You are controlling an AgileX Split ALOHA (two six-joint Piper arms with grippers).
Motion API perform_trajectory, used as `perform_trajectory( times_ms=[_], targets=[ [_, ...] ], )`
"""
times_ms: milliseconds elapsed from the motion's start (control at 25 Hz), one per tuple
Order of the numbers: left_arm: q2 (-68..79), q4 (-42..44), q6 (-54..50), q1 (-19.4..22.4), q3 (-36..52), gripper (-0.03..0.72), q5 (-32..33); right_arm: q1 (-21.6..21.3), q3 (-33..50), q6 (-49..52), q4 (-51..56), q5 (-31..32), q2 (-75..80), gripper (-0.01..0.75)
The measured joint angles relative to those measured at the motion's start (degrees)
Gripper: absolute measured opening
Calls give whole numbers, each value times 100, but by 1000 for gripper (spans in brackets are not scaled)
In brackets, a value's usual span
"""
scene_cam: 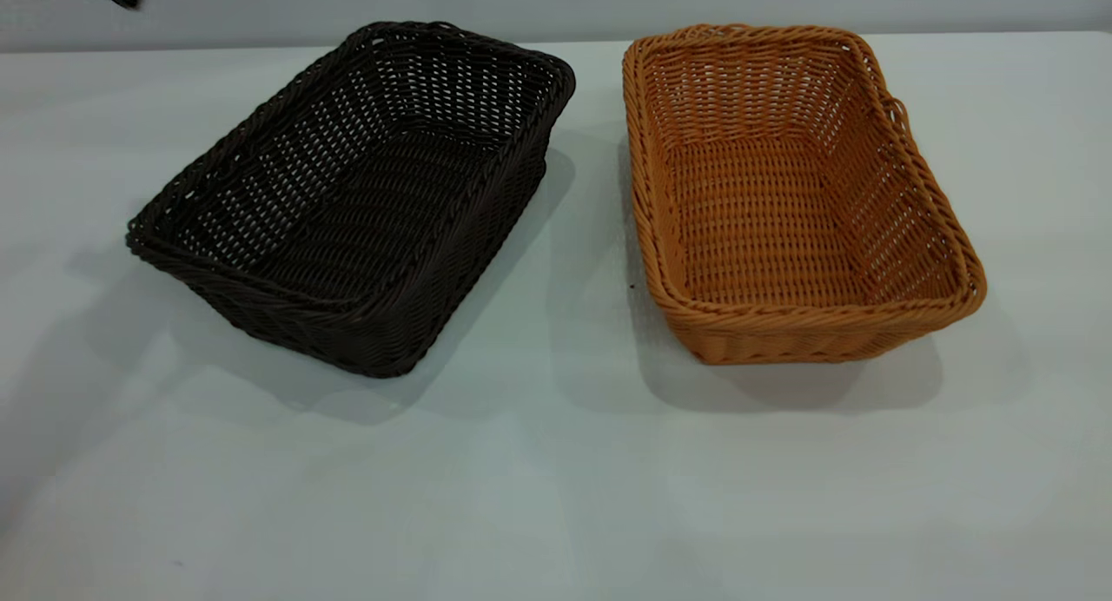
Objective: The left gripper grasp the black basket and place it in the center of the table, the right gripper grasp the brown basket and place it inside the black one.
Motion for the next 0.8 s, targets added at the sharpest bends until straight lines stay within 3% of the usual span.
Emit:
perform_trajectory(
  times_ms=[320,800],
  targets=[
    [1375,0,467,-435,-948,521,-42,0,0,257,302,-716,1553,565],
    [2647,-7,634,-441,-1590,521,-166,0,0,306,1601,-1455,3905,565]
  ],
)
